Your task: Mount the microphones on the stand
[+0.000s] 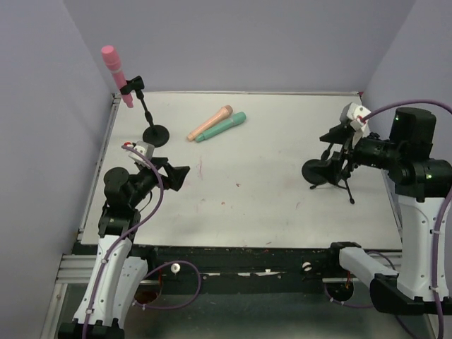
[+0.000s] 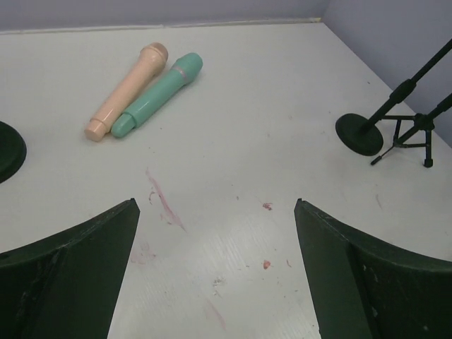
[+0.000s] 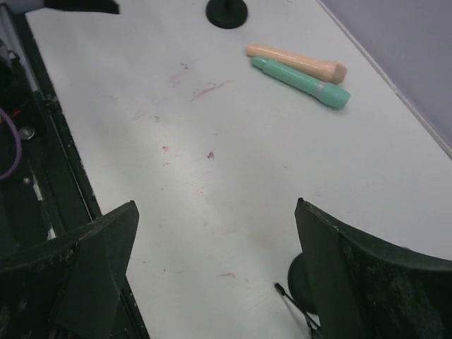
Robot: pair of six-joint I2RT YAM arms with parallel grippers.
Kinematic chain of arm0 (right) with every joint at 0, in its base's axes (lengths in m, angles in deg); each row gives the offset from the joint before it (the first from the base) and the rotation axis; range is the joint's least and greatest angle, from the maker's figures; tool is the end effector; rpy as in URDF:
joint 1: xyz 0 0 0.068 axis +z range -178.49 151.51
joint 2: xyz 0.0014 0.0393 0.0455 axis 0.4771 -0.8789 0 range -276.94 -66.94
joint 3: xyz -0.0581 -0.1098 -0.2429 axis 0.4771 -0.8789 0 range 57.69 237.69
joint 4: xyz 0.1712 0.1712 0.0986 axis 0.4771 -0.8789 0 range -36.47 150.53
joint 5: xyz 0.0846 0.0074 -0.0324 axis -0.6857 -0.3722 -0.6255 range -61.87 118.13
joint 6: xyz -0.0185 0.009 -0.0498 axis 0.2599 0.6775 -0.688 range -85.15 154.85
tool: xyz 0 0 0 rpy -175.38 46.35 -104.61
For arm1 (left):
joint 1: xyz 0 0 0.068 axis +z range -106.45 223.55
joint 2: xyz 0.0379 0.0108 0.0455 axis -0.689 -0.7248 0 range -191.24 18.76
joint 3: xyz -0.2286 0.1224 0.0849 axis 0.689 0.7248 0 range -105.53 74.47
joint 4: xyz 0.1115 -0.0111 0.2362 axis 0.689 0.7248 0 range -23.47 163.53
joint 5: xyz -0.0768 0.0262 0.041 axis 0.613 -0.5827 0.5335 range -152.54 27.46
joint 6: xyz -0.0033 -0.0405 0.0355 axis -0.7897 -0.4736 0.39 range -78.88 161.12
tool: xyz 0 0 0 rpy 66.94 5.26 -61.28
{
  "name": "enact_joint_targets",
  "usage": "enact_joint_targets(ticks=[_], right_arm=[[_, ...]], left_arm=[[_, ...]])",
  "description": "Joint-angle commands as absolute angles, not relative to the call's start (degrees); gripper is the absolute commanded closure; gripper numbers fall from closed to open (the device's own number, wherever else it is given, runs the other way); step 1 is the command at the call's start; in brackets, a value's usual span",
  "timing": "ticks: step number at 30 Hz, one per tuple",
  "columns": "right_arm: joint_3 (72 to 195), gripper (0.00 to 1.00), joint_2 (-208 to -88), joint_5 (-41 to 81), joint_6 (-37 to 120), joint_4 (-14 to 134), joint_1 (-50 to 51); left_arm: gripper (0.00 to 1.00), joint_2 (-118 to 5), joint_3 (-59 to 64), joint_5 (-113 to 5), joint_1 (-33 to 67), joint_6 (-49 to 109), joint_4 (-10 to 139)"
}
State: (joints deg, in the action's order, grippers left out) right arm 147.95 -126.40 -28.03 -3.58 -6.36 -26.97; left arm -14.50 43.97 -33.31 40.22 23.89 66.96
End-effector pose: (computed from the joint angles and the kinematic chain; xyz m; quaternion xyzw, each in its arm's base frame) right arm 0.1405 0.0333 0.4626 -0.4692 0.6662 0.2714 0.5122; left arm 0.1505 -0.0262 0.3005 0.0870 0.7188 -0.2990 0.6216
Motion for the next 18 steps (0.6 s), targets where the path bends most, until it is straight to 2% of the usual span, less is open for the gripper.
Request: enact_joint_targets(ticks=[1, 6, 8, 12, 18], right_arm=[[150.6, 0.0, -129.5, -20.3, 16.0, 1.9, -33.5], [156.1, 0.0, -132.3, -23.2, 29.5, 8.0, -42.3], [156.0, 0.0, -132.3, -17.2, 38.2, 11.9, -45.4], [152.8, 0.0, -131.5, 2.9, 50.6, 15.8, -45.8], [149.6, 0.0, -132.1, 7.9, 55.4, 17.1, -45.9]], left_arm=[[0.01, -13.2, 43.2, -33.0, 39.3, 27.2, 71.4], [0.01, -12.9, 43.1, -33.4, 39.2, 26.6, 71.7], [0.01, -12.5, 43.2, -33.4, 39.2, 26.6, 71.5], [0.01, -12.2, 43.3, -33.6, 39.3, 26.4, 71.2], [0.01, -12.2, 43.3, -33.4, 39.3, 25.9, 70.8]])
